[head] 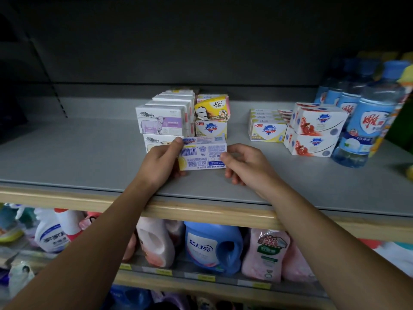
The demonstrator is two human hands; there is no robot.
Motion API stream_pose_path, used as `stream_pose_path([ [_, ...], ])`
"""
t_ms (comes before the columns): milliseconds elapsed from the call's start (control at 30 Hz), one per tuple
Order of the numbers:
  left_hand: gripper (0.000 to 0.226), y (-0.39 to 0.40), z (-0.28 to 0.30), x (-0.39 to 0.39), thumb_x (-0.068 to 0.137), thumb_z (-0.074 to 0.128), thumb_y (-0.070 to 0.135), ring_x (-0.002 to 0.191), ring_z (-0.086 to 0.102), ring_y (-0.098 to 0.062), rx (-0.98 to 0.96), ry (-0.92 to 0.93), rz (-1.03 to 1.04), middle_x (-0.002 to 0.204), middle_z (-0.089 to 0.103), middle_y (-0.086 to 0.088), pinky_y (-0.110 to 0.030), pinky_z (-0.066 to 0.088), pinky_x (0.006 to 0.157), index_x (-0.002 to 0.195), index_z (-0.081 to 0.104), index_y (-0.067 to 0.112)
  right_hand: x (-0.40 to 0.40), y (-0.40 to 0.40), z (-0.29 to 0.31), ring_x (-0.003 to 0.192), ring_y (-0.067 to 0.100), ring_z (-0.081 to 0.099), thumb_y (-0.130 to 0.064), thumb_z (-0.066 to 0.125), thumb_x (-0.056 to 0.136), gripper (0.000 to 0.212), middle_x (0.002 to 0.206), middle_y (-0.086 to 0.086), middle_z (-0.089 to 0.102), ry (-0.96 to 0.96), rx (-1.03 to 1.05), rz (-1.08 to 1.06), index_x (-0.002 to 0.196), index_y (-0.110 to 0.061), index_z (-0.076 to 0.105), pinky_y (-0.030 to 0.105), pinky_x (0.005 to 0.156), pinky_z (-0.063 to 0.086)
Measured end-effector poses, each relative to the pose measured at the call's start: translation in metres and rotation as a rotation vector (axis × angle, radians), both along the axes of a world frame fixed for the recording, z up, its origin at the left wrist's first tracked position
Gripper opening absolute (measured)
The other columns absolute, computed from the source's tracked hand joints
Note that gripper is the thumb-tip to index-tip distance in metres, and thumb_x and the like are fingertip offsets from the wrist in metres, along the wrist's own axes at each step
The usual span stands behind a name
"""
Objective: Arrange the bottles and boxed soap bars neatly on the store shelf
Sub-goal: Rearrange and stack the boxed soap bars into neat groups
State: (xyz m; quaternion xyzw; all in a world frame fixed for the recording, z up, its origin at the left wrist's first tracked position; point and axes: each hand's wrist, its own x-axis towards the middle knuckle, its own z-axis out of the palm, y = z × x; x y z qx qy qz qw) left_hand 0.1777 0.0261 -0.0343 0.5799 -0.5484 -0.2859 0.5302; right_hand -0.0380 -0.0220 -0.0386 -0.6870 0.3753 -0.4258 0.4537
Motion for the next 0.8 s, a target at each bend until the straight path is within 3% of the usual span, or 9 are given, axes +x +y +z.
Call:
stream_pose_path([
  [133,0.049,0.000,0.000,0.001,0.078,0.046,0.071,0.054,0.061,-0.011,-0.059,-0.065,0.000,0.059,0.067,0.002,-0.016,0.048,0.055,0.073,0.072,0.030,-0.002,0.001,0.000,0.042,0.010,0.050,-0.037,0.062,0.094,0.015,0.060,-0.001,0.066,0.016,0.002,0.026,0.105,-0.027,0.063,0.019,0.041,0.038],
  [200,0.034,-0.001,-0.001,0.003,0.077,0.057,0.063,0.056,0.058,-0.011,-0.085,-0.043,-0.037,0.062,0.066,0.005,-0.017,0.048,0.057,0.078,0.072,0.033,-0.002,0.001,0.001,0.045,0.012,0.056,-0.038,0.059,0.095,0.015,0.070,0.000,0.071,-0.018,0.021,0.056,0.109,-0.032,0.062,0.020,0.042,0.041],
  [267,0.015,-0.002,-0.003,0.006,0.079,0.072,0.043,0.060,0.057,-0.013,-0.107,0.008,-0.104,0.079,0.071,0.004,-0.029,0.054,0.065,0.094,0.074,0.038,-0.002,0.001,0.002,0.053,0.017,0.064,-0.043,0.055,0.097,0.017,0.084,0.002,0.075,-0.084,0.065,0.082,0.113,-0.040,0.059,0.022,0.046,0.046],
  [333,0.038,-0.003,-0.003,0.008,0.078,0.079,0.019,0.064,0.059,-0.015,-0.120,0.008,-0.156,0.102,0.074,0.005,-0.032,0.057,0.070,0.109,0.070,0.039,0.000,0.001,0.003,0.059,0.023,0.069,-0.046,0.049,0.099,0.016,0.098,-0.001,0.074,-0.136,0.078,0.051,0.112,-0.047,0.058,0.024,0.049,0.050],
  [400,0.053,-0.004,-0.002,0.008,0.074,0.080,0.006,0.067,0.064,-0.013,-0.136,-0.040,-0.196,0.115,0.071,0.007,-0.025,0.055,0.074,0.116,0.068,0.036,0.002,0.000,0.003,0.058,0.024,0.069,-0.043,0.048,0.100,0.013,0.107,-0.005,0.069,-0.137,0.052,-0.002,0.107,-0.049,0.057,0.025,0.049,0.051],
  [467,0.060,-0.005,-0.003,0.007,0.071,0.079,-0.004,0.069,0.067,-0.007,-0.156,-0.050,-0.226,0.116,0.070,0.012,-0.017,0.052,0.074,0.117,0.067,0.032,0.004,-0.003,0.000,0.055,0.022,0.068,-0.038,0.053,0.098,0.015,0.099,-0.003,0.069,-0.092,0.023,-0.039,0.110,-0.047,0.053,0.027,0.049,0.050],
  [567,0.071,-0.005,-0.004,0.008,0.068,0.078,-0.012,0.064,0.067,-0.006,-0.165,-0.053,-0.225,0.113,0.069,0.017,-0.014,0.052,0.070,0.119,0.064,0.036,0.003,-0.006,-0.005,0.048,0.016,0.062,-0.033,0.061,0.094,0.034,0.087,-0.005,0.069,-0.068,0.037,-0.057,0.124,-0.038,0.045,0.024,0.046,0.046],
  [700,0.073,-0.003,-0.003,0.008,0.073,0.078,-0.003,0.077,0.069,-0.012,-0.165,0.016,-0.172,0.124,0.063,0.006,-0.026,0.058,0.076,0.132,0.054,0.033,0.000,-0.006,-0.007,0.043,0.011,0.052,-0.012,0.061,0.094,0.036,0.106,-0.013,0.071,-0.029,0.020,0.007,0.125,-0.028,0.053,0.021,0.044,0.043],
  [800,0.054,-0.003,-0.002,0.007,0.077,0.074,-0.005,0.081,0.070,-0.014,-0.155,0.104,-0.190,0.118,0.068,-0.006,-0.028,0.058,0.077,0.122,0.063,0.022,0.000,-0.003,-0.005,0.049,0.013,0.061,0.002,0.058,0.092,0.038,0.118,-0.006,0.067,-0.039,-0.019,0.039,0.121,-0.023,0.057,0.022,0.049,0.048],
])
